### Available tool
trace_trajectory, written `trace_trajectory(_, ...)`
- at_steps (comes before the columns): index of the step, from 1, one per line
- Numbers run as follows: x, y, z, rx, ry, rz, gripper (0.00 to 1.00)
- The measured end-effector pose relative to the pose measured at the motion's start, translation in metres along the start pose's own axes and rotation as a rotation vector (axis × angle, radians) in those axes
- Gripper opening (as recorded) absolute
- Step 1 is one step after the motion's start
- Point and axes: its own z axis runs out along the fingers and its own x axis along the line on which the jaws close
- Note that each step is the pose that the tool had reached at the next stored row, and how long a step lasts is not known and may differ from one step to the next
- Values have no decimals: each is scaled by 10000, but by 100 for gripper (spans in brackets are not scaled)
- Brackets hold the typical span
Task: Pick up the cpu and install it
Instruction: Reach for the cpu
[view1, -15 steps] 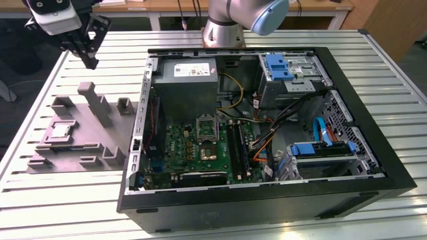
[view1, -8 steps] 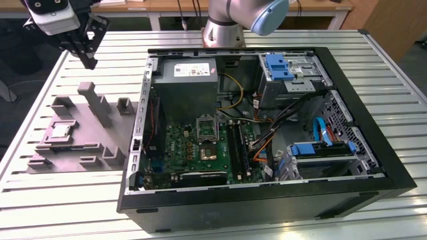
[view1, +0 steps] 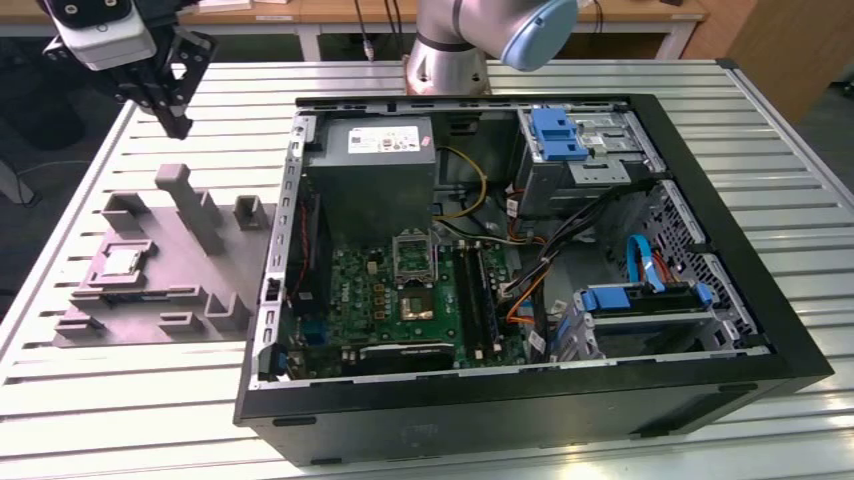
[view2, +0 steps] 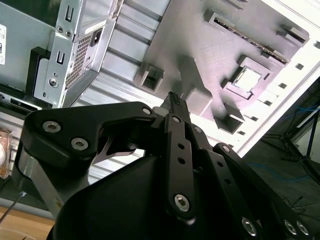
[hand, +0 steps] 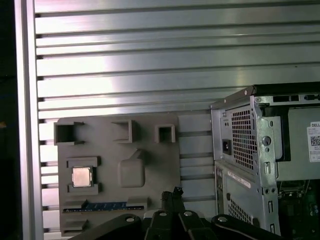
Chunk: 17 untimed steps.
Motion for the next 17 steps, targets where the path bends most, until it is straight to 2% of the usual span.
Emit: trace_trajectory(17, 51, -4, 1, 0, 0, 0, 11)
